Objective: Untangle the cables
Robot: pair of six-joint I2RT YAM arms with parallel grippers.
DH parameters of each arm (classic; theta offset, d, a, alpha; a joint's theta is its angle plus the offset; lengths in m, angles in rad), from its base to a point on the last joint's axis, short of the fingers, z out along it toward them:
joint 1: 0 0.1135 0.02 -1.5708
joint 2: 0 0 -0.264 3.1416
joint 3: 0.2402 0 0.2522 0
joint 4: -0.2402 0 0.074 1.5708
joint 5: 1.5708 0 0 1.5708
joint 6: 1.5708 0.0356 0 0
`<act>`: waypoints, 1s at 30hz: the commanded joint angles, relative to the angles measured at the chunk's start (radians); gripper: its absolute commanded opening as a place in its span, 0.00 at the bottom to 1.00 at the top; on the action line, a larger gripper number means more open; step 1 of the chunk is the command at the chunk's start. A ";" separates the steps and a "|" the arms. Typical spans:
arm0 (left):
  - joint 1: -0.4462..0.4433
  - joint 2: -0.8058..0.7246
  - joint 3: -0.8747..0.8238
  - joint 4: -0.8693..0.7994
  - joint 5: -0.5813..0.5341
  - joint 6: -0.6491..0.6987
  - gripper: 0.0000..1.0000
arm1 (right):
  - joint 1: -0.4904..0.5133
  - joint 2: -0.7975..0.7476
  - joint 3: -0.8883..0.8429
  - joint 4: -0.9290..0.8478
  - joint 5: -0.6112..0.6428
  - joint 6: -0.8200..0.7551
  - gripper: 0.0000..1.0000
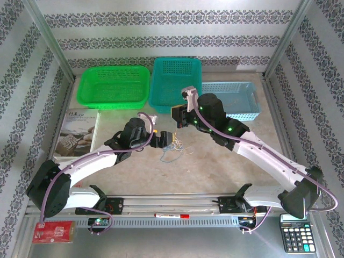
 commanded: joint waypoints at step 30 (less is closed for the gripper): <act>-0.029 0.276 -0.068 0.319 -0.054 0.061 0.44 | -0.188 0.057 0.244 0.070 -0.206 0.143 0.00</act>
